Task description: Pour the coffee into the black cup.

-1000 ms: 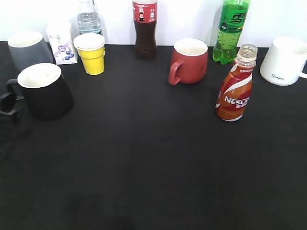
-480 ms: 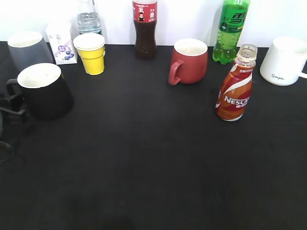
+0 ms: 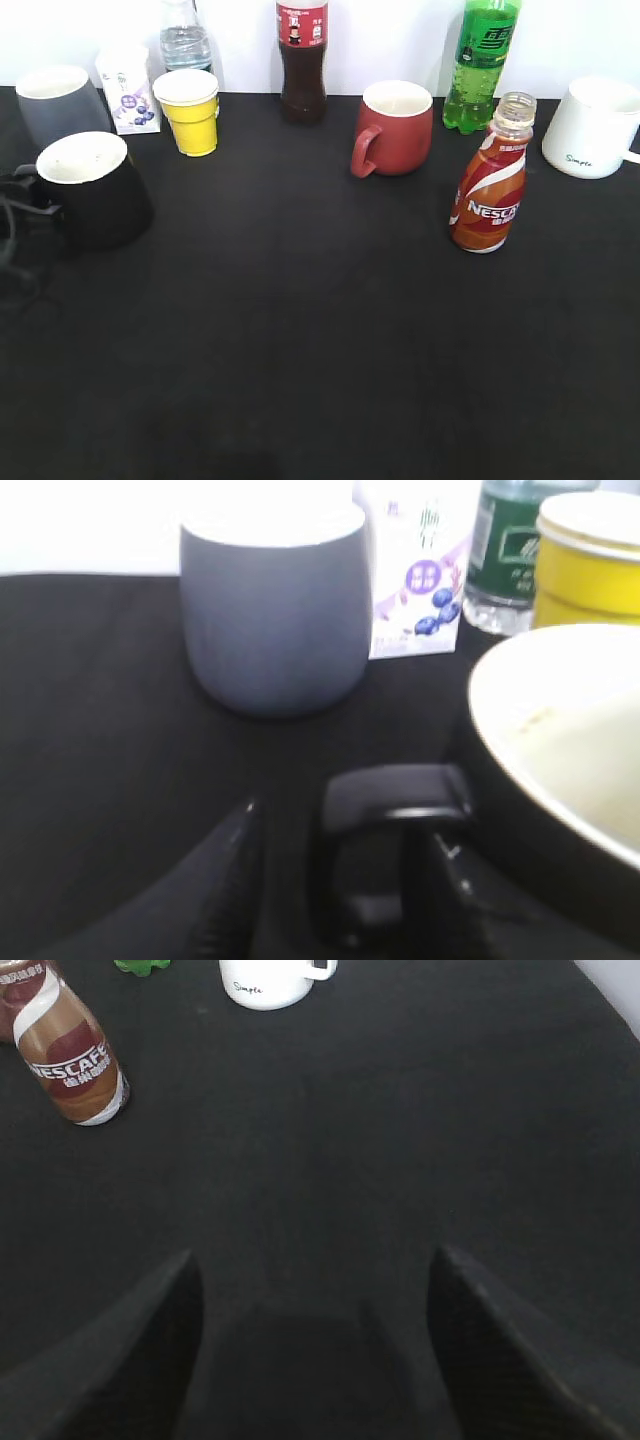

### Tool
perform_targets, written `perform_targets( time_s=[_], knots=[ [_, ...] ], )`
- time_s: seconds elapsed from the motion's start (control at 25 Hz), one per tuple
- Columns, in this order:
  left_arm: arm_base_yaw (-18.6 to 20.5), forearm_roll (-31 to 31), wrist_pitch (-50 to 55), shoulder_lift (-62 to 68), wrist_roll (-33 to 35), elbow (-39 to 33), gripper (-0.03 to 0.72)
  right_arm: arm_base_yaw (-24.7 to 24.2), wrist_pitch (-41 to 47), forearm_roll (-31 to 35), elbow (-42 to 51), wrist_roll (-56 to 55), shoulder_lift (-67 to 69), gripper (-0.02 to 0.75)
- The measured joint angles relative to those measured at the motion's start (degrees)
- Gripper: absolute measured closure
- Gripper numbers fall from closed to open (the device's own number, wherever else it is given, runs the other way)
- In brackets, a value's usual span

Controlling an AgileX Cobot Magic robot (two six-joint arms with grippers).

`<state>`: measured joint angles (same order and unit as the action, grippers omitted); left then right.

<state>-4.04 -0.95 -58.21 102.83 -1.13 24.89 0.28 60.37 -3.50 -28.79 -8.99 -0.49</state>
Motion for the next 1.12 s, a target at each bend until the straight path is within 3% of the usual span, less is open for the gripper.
perform_targets(
  time_s=[0.2, 0.44, 0.48, 0.6, 0.76, 0.96, 1.12],
  knots=[
    [4.8, -5.9, -0.5, 2.4, -0.3, 1.6, 0.344, 0.0, 0.0, 0.0, 0.0, 0.0, 0.0, 0.189],
    [5.8, -13.4, -2.0, 8.9, -1.5, 9.1, 0.362, 0.0, 0.0, 0.0, 0.0, 0.0, 0.0, 0.189],
    [5.8, -15.0, -2.5, 10.6, -1.7, 11.2, 0.398, 0.0, 0.0, 0.0, 0.0, 0.0, 0.0, 0.189],
    [5.8, -16.9, -4.1, 12.1, -2.1, 13.3, 0.619, 0.0, 0.0, 0.0, 0.0, 0.0, 0.0, 0.189],
    [5.9, -20.6, -4.2, 11.1, -3.8, 13.3, 0.624, 0.0, 0.0, 0.0, 0.0, 0.0, 0.0, 0.189],
    [5.9, -32.7, -3.6, 2.5, -12.9, 13.2, 0.628, 0.0, 0.0, 0.0, 0.0, 0.0, 0.0, 0.189],
    [0.0, -34.8, -4.4, 1.0, -14.7, 13.2, 0.629, 0.0, 0.0, 0.0, 0.0, 0.0, 0.0, 0.189]
  ],
)
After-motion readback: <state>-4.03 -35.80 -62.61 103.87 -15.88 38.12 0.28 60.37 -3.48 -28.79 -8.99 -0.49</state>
